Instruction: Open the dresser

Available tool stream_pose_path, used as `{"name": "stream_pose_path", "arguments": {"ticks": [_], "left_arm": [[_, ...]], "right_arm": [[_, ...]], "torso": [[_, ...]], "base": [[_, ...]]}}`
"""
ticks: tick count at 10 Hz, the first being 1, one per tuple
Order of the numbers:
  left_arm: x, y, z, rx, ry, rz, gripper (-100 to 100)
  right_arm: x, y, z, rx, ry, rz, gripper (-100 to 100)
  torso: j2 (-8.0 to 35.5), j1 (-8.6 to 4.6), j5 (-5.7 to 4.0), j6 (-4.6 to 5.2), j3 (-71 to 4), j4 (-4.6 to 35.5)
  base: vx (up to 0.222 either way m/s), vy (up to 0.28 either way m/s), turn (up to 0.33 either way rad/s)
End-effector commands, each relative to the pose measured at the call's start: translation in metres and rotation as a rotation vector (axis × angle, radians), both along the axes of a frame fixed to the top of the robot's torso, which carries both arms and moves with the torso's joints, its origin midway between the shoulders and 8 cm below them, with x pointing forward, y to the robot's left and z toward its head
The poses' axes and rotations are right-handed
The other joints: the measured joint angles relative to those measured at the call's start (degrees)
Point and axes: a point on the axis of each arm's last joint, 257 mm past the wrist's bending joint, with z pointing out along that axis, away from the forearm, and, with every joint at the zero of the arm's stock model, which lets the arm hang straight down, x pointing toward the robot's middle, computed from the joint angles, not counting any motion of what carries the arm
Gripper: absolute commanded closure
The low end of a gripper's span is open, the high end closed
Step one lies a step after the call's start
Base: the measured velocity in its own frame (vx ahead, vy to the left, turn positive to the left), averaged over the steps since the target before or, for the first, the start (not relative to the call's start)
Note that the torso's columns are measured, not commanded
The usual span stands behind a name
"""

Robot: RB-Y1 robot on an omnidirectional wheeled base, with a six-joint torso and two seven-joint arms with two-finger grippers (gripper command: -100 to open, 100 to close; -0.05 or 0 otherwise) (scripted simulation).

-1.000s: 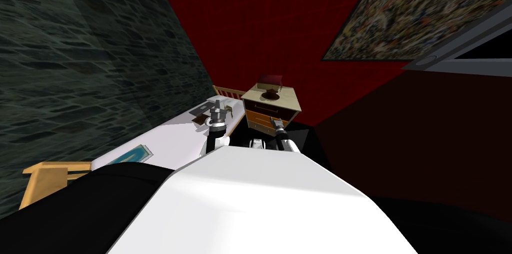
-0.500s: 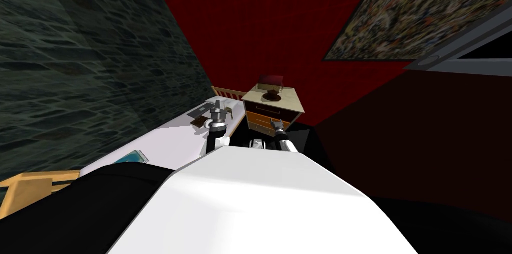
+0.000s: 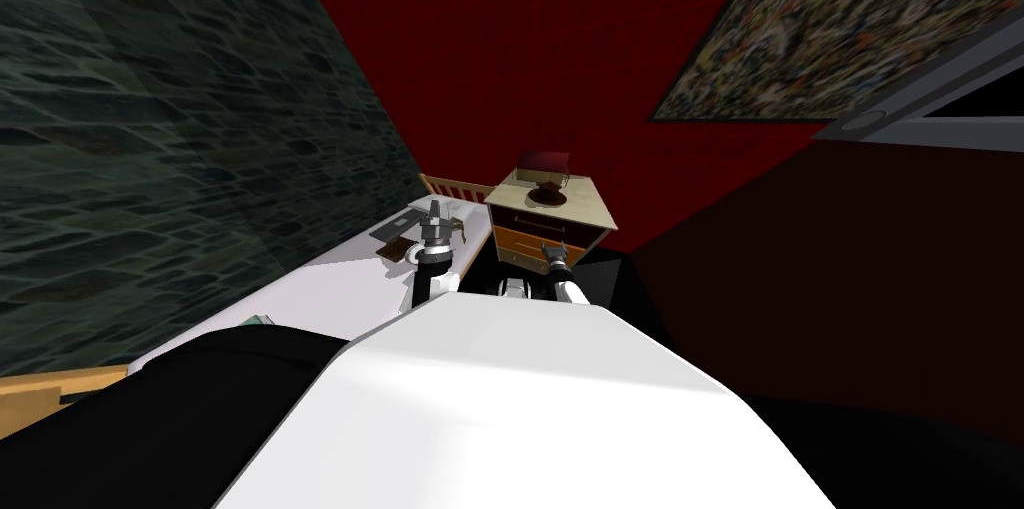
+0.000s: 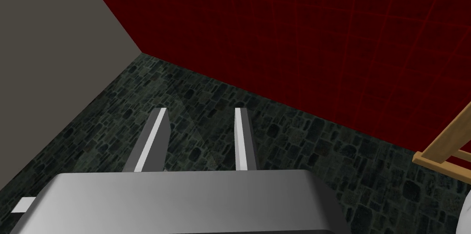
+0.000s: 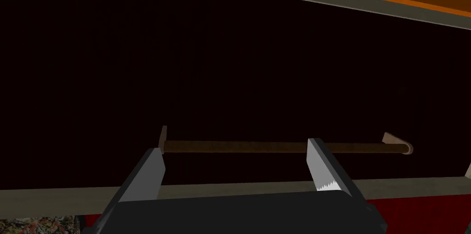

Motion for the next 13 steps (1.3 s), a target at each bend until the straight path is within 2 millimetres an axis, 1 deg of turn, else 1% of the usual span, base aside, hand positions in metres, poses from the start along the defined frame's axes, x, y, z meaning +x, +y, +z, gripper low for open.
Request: {"name": "stream_pose_path", "arguments": {"ticks": [1, 2, 3, 4, 5, 6, 7, 8, 9, 10, 11, 12, 13], "left_arm": [[0.000, 0.000, 0.000, 0.000, 0.000, 0.000, 0], [0.000, 0.000, 0.000, 0.000, 0.000, 0.000, 0], [0.000, 0.000, 0.000, 0.000, 0.000, 0.000, 0], [0.000, 0.000, 0.000, 0.000, 0.000, 0.000, 0], [0.000, 0.000, 0.000, 0.000, 0.000, 0.000, 0], [0.000, 0.000, 0.000, 0.000, 0.000, 0.000, 0], [0.000, 0.000, 0.000, 0.000, 0.000, 0.000, 0], [0.000, 0.000, 0.000, 0.000, 0.000, 0.000, 0], [0.000, 0.000, 0.000, 0.000, 0.000, 0.000, 0], [0.000, 0.000, 0.000, 0.000, 0.000, 0.000, 0], [0.000, 0.000, 0.000, 0.000, 0.000, 0.000, 0], [0.000, 0.000, 0.000, 0.000, 0.000, 0.000, 0], [0.000, 0.000, 0.000, 0.000, 0.000, 0.000, 0]], "right_arm": [[-0.003, -0.006, -0.008, -0.102, 0.009, -0.022, -100], [-0.002, -0.006, -0.005, -0.126, 0.000, -0.019, -100], [-0.004, -0.010, -0.013, -0.191, 0.012, -0.034, -100], [-0.004, -0.010, -0.009, -0.217, 0.001, -0.033, -100], [-0.006, -0.014, -0.016, -0.280, 0.011, -0.048, -100], [-0.005, -0.014, -0.012, -0.305, -0.001, -0.045, -100], [-0.008, -0.017, -0.018, -0.363, 0.007, -0.059, -100], [-0.007, -0.016, -0.014, -0.389, -0.006, -0.056, -100], [-0.009, -0.019, -0.018, -0.446, -0.001, -0.069, -100], [-0.009, -0.018, -0.013, -0.474, -0.017, -0.065, -100], [-0.011, -0.021, -0.017, -0.530, -0.015, -0.077, -100], [-0.011, -0.019, -0.012, -0.554, -0.029, -0.074, -100], [-0.013, -0.022, -0.015, -0.609, -0.031, -0.084, -100]], "torso": [[0.13, -0.17, -0.05, 0.00, 0.08, 0.04], [0.03, -0.06, -0.04, 0.01, 0.04, 0.02], [-0.02, 0.00, -0.01, 0.00, 0.00, 0.00], [-0.08, 0.07, 0.01, 0.00, -0.04, -0.02], [-0.06, 0.04, 0.01, 0.00, -0.04, -0.01], [-0.08, 0.07, 0.01, 0.00, -0.04, -0.02], [0.00, -0.04, -0.01, 0.00, 0.00, 0.00], [0.02, -0.04, -0.02, 0.01, 0.02, 0.01], [0.03, -0.05, -0.02, 0.00, 0.03, 0.01], [-0.02, -0.01, -0.01, 0.01, 0.00, 0.00], [-0.01, -0.01, -0.01, 0.00, 0.00, 0.00], [-0.04, 0.09, 0.01, 0.00, -0.01, -0.01], [-0.01, 0.01, 0.00, 0.00, 0.00, 0.00]], "base": [[0.048, 0.051, -0.056], [0.050, 0.055, -0.037], [0.062, 0.068, -0.052], [0.062, 0.069, -0.031], [0.073, 0.087, -0.060], [0.062, 0.065, -0.029], [0.055, 0.066, -0.055], [0.050, 0.060, -0.027], [0.060, 0.061, -0.043], [0.053, 0.059, -0.030], [0.061, 0.087, -0.048], [0.052, 0.073, -0.028], [0.061, 0.068, -0.052]]}}
